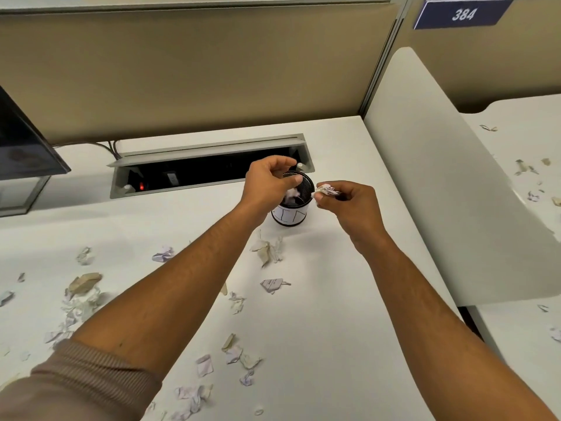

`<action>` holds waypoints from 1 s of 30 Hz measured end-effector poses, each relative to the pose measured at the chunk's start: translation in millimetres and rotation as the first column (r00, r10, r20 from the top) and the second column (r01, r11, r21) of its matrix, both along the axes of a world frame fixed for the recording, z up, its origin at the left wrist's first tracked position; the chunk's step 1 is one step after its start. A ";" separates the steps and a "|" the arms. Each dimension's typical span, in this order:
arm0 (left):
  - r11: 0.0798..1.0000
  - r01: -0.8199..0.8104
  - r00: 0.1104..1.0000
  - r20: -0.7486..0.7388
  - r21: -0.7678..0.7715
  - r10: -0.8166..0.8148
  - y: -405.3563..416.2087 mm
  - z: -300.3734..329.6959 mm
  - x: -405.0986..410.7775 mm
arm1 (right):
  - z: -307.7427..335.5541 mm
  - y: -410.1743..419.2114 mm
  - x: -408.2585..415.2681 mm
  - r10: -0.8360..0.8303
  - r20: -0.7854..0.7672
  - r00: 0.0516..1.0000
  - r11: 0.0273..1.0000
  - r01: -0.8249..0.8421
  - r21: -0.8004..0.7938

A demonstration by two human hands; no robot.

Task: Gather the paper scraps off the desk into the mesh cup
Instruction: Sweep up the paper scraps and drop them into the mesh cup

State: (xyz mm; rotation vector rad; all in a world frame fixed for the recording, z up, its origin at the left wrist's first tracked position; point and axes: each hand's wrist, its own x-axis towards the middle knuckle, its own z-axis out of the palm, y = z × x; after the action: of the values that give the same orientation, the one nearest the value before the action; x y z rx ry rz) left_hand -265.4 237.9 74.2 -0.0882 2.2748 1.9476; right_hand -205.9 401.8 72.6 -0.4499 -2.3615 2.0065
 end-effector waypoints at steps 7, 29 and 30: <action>0.987 -0.037 0.991 -0.131 -0.159 0.016 -12.7 0.2 2.5 | 9.8 -7.6 -17.2 0.008 0.019 1.000 0.984 -0.011 0.178; 0.833 0.064 0.956 -0.206 -0.549 -0.209 -40.6 -30.4 16.1 | 12.7 -34.0 -9.1 0.075 -0.116 0.990 0.835 0.001 0.551; 0.845 0.034 0.959 -0.221 -0.533 -0.178 -46.3 -32.0 21.6 | 6.7 -35.0 -1.3 0.082 -0.144 0.986 0.844 0.008 0.536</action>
State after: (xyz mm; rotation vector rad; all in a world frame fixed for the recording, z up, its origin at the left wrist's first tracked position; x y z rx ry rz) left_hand -243.8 191.6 42.2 0.2522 2.8583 1.2914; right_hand -207.2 366.8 79.3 -0.2067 -2.6774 1.2318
